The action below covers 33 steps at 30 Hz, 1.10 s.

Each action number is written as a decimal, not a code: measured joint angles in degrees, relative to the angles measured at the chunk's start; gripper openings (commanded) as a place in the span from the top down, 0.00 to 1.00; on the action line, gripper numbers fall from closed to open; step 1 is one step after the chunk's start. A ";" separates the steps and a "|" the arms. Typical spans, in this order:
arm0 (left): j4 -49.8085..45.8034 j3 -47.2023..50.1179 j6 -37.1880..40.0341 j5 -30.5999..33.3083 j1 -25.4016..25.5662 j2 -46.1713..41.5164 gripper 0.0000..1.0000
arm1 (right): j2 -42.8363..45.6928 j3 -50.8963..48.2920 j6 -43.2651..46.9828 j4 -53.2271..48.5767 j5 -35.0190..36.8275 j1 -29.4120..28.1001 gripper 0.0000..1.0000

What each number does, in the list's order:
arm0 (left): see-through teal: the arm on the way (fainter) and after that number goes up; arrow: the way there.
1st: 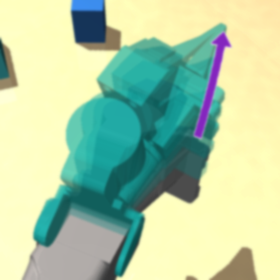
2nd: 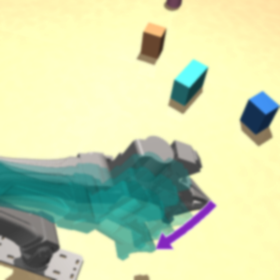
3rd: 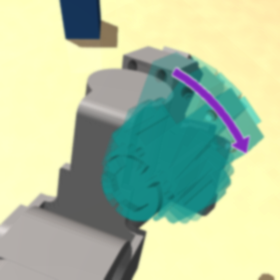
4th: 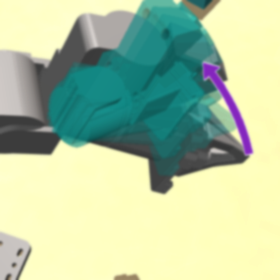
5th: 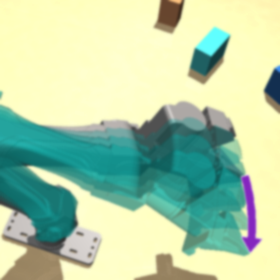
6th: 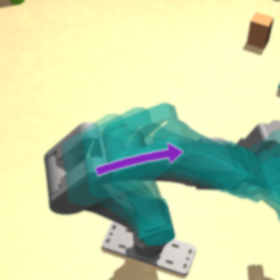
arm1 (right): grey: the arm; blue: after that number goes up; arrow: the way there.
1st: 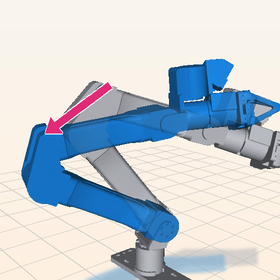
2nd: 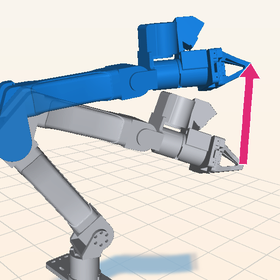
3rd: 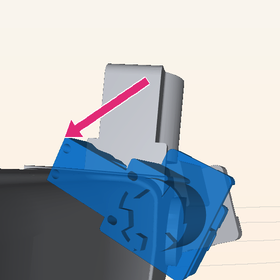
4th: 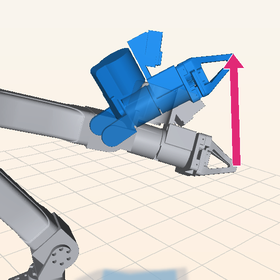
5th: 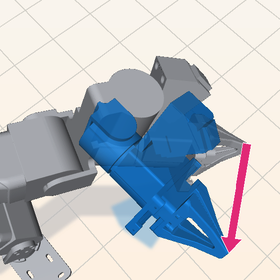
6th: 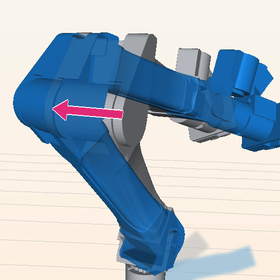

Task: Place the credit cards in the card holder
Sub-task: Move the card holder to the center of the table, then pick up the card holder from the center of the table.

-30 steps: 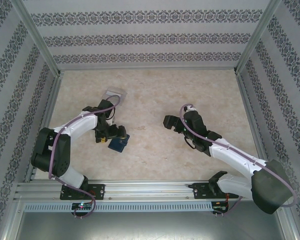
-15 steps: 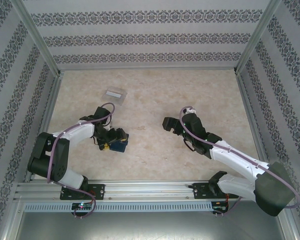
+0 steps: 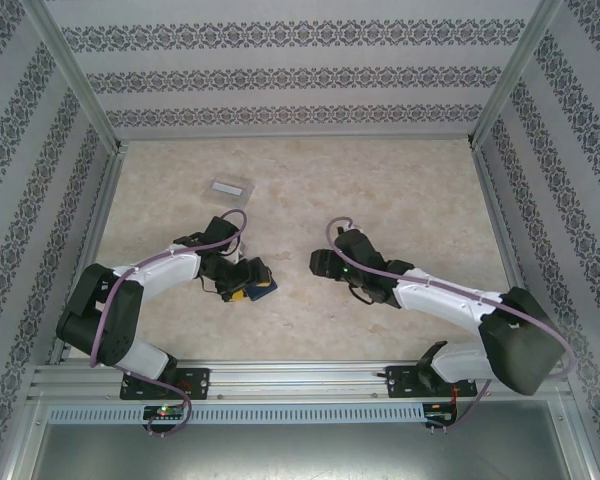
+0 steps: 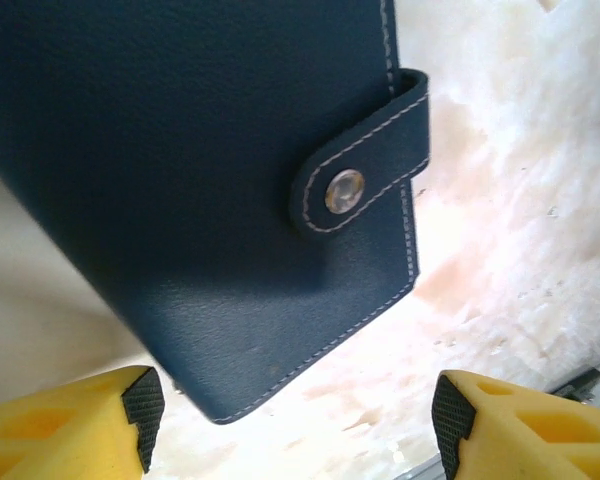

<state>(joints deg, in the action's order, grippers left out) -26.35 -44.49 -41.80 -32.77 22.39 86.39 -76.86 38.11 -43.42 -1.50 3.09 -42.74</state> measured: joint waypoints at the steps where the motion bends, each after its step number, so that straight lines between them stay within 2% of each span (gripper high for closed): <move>1: -0.50 0.00 0.20 0.59 -0.04 -0.20 0.28 | -1.18 0.83 0.02 -0.04 -0.24 -1.05 0.32; 4: -1.57 0.02 0.83 2.23 -0.79 -1.79 0.34 | -4.22 3.08 -0.02 -0.39 -1.33 -2.89 0.37; 10: -2.93 0.02 3.30 4.92 -5.31 -5.14 0.45 | -9.44 7.67 0.35 -2.43 -5.18 -3.17 0.40; 15: -2.08 0.13 4.52 4.24 -6.78 -4.72 0.50 | -14.64 12.26 1.25 -3.02 -9.49 -3.30 0.50; 21: -0.24 0.11 5.95 2.78 -7.93 0.20 0.67 | -21.53 18.21 1.57 -3.43 -13.57 -4.42 0.50; 27: 2.34 0.17 6.51 1.29 -8.26 2.78 0.68 | -27.06 23.56 1.62 -3.41 -15.85 -4.76 0.51; 33: 6.29 0.37 6.49 -1.60 -8.28 3.80 0.76 | -32.39 26.77 1.53 -3.41 -16.65 -5.31 0.54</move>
<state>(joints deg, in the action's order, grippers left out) -20.05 -44.12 -35.31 -34.37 14.11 90.19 -109.25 64.88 -41.89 -4.91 -13.56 -48.05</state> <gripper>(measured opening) 0.261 0.469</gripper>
